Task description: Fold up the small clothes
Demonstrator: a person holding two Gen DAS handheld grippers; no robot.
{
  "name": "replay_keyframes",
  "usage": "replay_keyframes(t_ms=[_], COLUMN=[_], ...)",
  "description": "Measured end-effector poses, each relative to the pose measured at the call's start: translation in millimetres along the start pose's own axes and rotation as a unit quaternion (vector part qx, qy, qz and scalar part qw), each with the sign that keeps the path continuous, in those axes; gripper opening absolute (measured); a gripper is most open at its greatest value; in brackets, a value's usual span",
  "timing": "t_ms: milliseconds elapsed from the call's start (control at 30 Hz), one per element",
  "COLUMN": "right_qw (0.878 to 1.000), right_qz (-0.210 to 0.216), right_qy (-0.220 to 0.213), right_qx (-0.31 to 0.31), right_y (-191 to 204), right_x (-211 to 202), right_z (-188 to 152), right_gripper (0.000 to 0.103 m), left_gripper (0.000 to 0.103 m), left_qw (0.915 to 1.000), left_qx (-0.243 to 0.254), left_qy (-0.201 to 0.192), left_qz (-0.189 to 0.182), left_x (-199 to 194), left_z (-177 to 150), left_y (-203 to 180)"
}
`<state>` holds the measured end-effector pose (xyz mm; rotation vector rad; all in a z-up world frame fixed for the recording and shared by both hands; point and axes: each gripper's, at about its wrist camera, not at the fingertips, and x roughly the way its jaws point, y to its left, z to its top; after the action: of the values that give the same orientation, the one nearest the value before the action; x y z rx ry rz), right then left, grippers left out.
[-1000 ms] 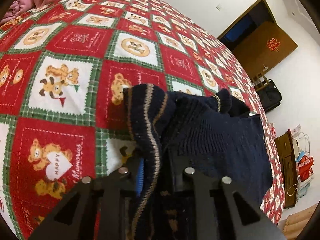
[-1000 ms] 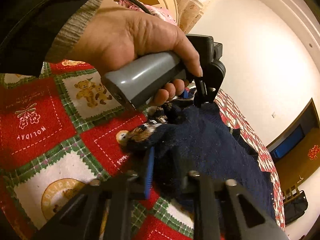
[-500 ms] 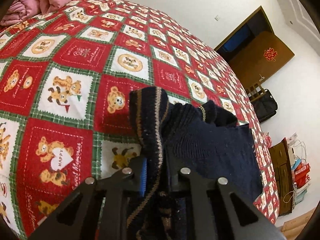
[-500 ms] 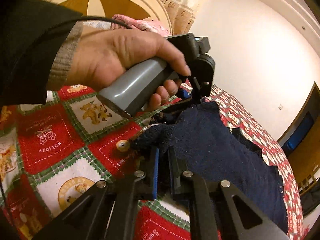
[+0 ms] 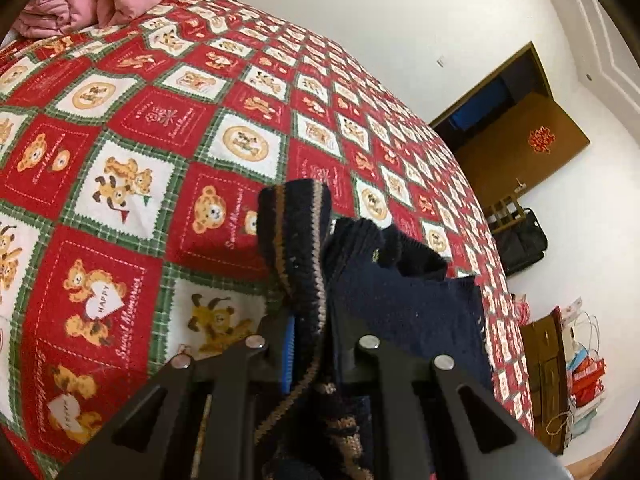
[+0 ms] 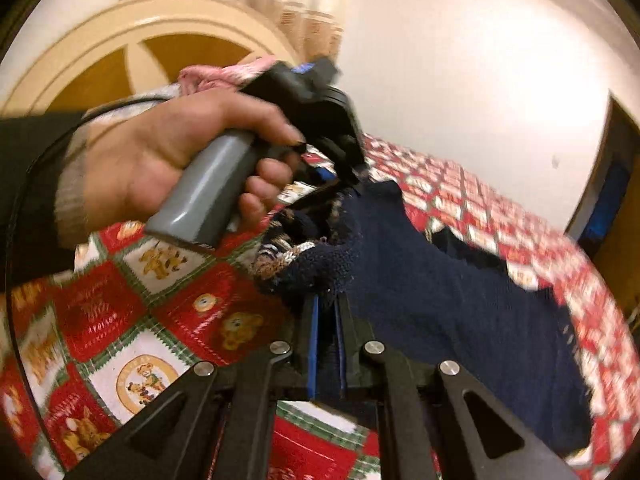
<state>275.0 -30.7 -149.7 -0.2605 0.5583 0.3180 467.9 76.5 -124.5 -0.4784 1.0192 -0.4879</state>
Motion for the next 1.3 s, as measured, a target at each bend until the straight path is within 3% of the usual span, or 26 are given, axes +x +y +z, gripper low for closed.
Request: replay_keyframes(t_ms=[200,467,867,1167,1300], right_qw=[0.997,0.985,0.947,0.916,0.928], right_qz=[-0.017,-0.031,-0.042,-0.065,-0.072], right_qy=[0.002,0.006,0.041,0.065,0.053], right_qx=[0.076,0.172,0.315,0.390,0.362], right_y=[-59,-140,-260,-320,-322], right_x=[-13,-39,-59,-78,-85], right_z=[-7,-32,-100,-154,-150], right_gripper=[0.005,0.003,0.003,0.000,0.000], left_gripper=[0.014,0.014,0.014,0.014,0.015], left_qw=[0.9998,0.9990,0.9948,0.9878,0.9801], left_qx=[0.002,0.039,0.087,0.134,0.184], left_qy=[-0.021,-0.015,0.046,0.080,0.071], left_qz=[-0.007,-0.018,-0.027,-0.003,0.015], left_x=[4,33,128,196,196], left_z=[1,2,-24,-53,-65], left_y=[-42,-123,-224,-275,-290])
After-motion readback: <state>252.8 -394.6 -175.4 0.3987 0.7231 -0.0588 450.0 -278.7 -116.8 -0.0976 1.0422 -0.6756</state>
